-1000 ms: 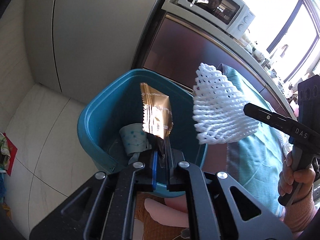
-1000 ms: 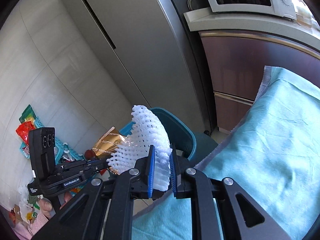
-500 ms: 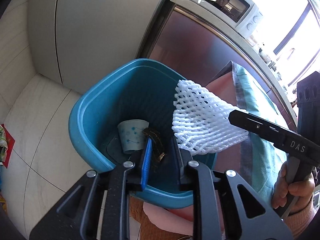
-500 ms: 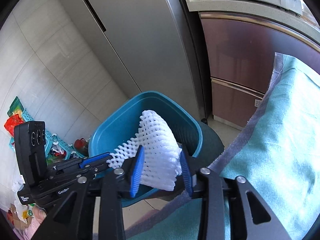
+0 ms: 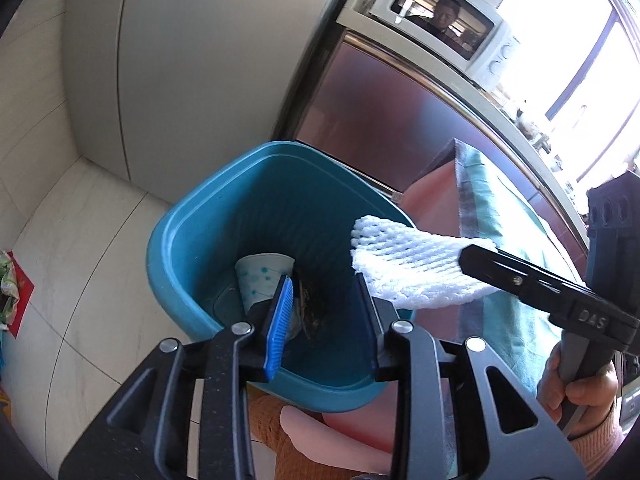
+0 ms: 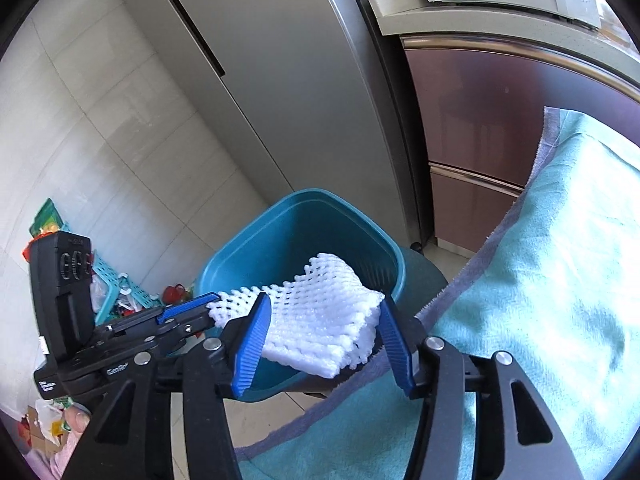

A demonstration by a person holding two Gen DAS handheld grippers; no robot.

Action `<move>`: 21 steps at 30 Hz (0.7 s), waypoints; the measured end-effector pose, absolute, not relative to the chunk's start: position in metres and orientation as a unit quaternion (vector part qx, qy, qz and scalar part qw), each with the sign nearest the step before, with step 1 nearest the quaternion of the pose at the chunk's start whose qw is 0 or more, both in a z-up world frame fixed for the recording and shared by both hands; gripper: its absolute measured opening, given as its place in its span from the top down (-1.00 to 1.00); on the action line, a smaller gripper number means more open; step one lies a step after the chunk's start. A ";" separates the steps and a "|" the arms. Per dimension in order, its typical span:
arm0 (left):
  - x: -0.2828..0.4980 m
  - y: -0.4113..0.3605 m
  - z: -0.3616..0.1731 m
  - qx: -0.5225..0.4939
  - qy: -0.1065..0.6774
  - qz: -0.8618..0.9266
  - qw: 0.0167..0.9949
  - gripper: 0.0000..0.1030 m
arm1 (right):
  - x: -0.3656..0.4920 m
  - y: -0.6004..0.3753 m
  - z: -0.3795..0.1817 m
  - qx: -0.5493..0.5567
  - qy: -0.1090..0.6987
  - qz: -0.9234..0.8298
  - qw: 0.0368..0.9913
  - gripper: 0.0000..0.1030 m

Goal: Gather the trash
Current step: 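Carry wrapper and foam net to the wastebasket and open both tools inside, then move both open tools back over the table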

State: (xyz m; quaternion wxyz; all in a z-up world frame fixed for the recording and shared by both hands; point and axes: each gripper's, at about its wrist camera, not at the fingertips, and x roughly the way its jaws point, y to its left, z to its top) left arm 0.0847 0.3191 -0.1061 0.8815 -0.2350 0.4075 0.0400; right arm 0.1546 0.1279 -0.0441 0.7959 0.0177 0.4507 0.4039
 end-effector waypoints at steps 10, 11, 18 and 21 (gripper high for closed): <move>0.083 0.324 -0.110 -0.240 0.416 0.065 0.875 0.38 | 0.152 0.120 -0.046 0.038 0.450 0.409 0.793 -0.08; 0.083 0.323 -0.109 -0.239 0.415 0.063 0.876 0.38 | 0.152 0.119 -0.046 0.039 0.451 0.410 0.792 -0.09; 0.081 0.300 -0.093 -0.219 0.400 0.022 0.890 0.28 | 0.132 0.089 -0.030 0.040 0.420 0.417 0.805 -0.09; 0.081 0.280 -0.081 -0.206 0.389 -0.019 0.898 0.21 | 0.118 0.063 -0.018 0.042 0.396 0.413 0.819 -0.09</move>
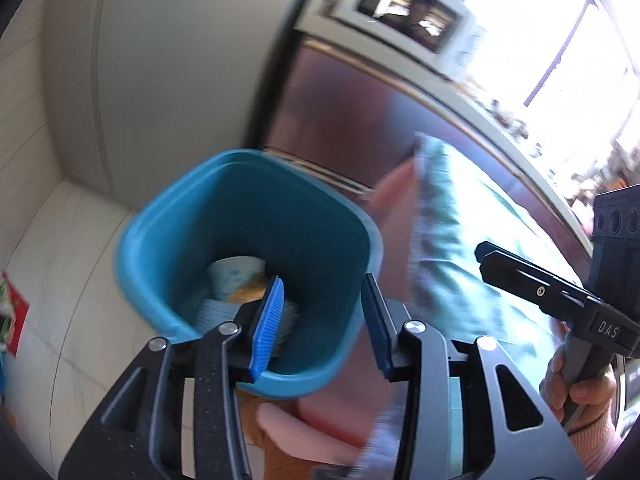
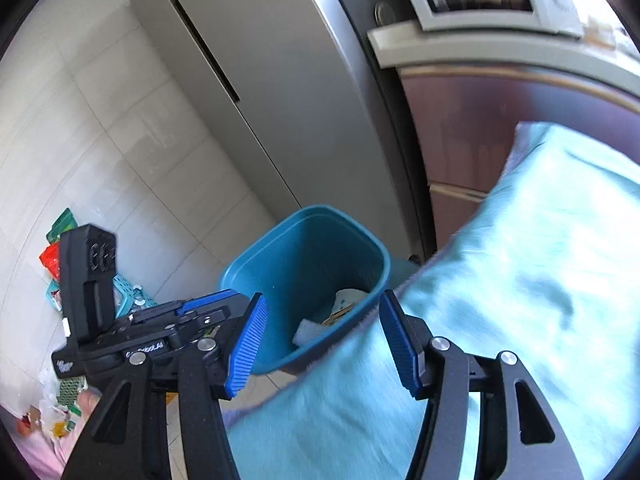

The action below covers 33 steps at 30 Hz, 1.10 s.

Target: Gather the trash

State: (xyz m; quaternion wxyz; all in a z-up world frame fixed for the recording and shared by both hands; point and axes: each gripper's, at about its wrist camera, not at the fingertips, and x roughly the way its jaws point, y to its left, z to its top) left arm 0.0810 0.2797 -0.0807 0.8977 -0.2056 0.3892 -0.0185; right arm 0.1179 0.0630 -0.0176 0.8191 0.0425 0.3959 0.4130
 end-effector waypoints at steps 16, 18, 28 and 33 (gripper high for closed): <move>0.106 0.082 -0.049 -0.096 0.389 -0.281 0.872 -0.02 | 0.044 -0.162 0.008 0.097 0.315 0.194 0.924 -0.09; 0.111 0.060 -0.050 -0.089 0.397 -0.299 0.863 -0.06 | 0.035 -0.187 0.006 0.099 0.312 0.160 0.931 -0.09; 0.142 -0.022 -0.065 -0.070 0.441 -0.333 0.830 -0.09 | 0.009 -0.277 -0.024 0.110 0.333 0.055 0.935 -0.13; 0.160 -0.036 -0.073 -0.079 0.464 -0.328 0.819 -0.07 | 0.005 -0.283 -0.036 0.097 0.346 0.054 0.932 -0.22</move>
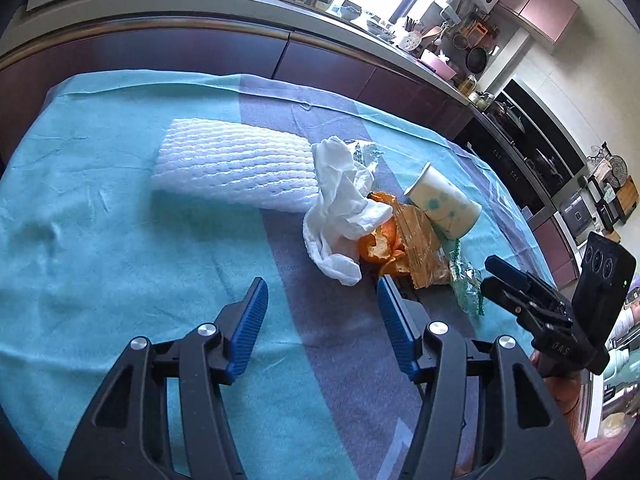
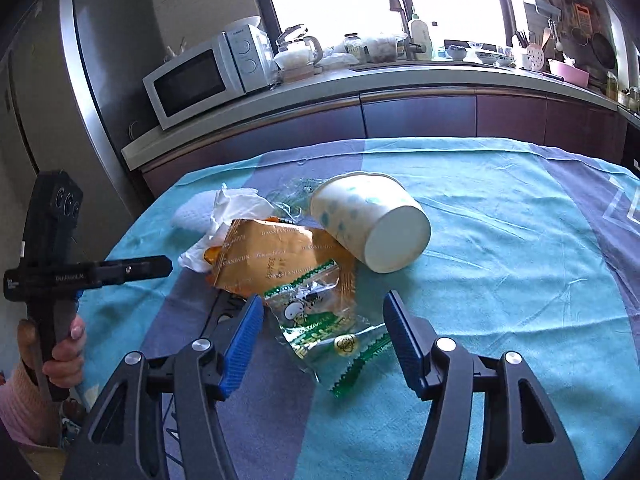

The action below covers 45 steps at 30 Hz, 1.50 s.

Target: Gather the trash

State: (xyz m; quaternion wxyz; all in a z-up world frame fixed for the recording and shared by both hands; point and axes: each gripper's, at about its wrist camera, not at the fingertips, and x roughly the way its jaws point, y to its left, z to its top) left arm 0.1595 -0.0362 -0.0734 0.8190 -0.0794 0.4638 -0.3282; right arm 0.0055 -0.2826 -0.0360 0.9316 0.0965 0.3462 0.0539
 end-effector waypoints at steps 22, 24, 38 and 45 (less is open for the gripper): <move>0.177 -0.054 -0.089 -0.106 0.490 -0.334 0.798 0.92 | 0.002 -0.282 -0.041 0.097 0.361 0.080 0.924 0.64; 0.174 -0.051 -0.087 -0.107 0.486 -0.334 0.801 0.92 | 0.001 -0.284 -0.039 0.101 0.359 0.080 0.925 0.85; 0.132 0.002 -0.053 -0.087 0.432 -0.334 0.833 0.92 | -0.010 -0.269 -0.014 0.132 0.325 0.132 0.927 0.95; 0.108 0.033 -0.039 -0.078 0.408 -0.331 0.847 0.92 | -0.003 -0.239 -0.007 0.131 0.317 0.180 0.922 0.96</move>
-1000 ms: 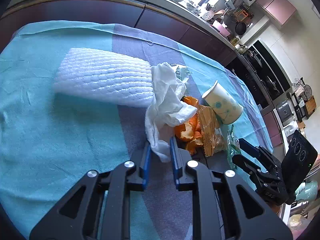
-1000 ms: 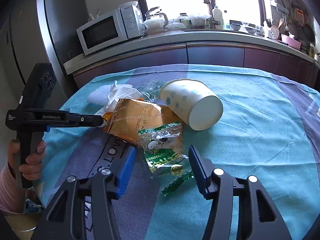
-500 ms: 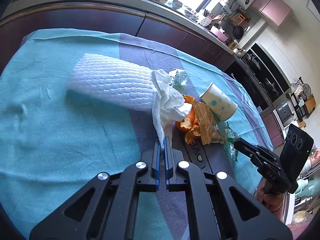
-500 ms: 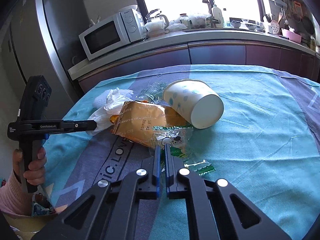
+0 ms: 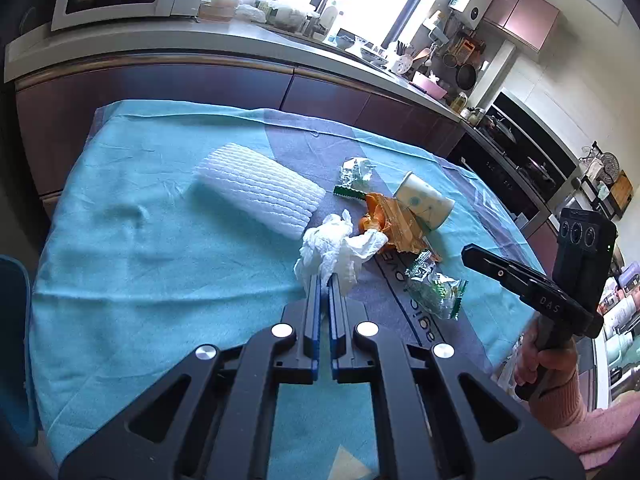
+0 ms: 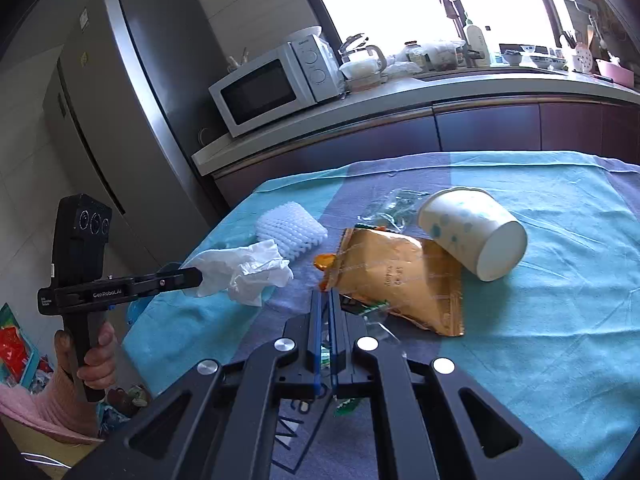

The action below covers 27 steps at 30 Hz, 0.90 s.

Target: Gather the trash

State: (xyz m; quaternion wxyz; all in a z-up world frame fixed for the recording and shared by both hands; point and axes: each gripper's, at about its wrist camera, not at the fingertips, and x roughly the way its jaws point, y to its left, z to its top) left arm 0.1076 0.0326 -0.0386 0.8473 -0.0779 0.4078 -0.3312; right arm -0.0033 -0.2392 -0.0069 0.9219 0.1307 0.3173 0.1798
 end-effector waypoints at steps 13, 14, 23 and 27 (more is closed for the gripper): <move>0.087 0.078 -0.045 -0.103 0.409 -0.319 0.849 0.92 | -0.010 -0.240 -0.027 0.096 0.356 0.110 0.923 0.01; 0.087 0.079 -0.047 -0.106 0.410 -0.319 0.848 0.92 | -0.011 -0.239 -0.027 0.098 0.356 0.112 0.923 0.01; 0.084 0.085 -0.049 -0.114 0.408 -0.315 0.849 0.92 | 0.007 -0.165 -0.013 0.081 0.335 0.232 0.909 -0.02; 0.082 0.090 -0.052 -0.120 0.411 -0.310 0.849 0.92 | 0.040 -0.131 -0.028 0.105 0.370 0.282 0.879 -0.11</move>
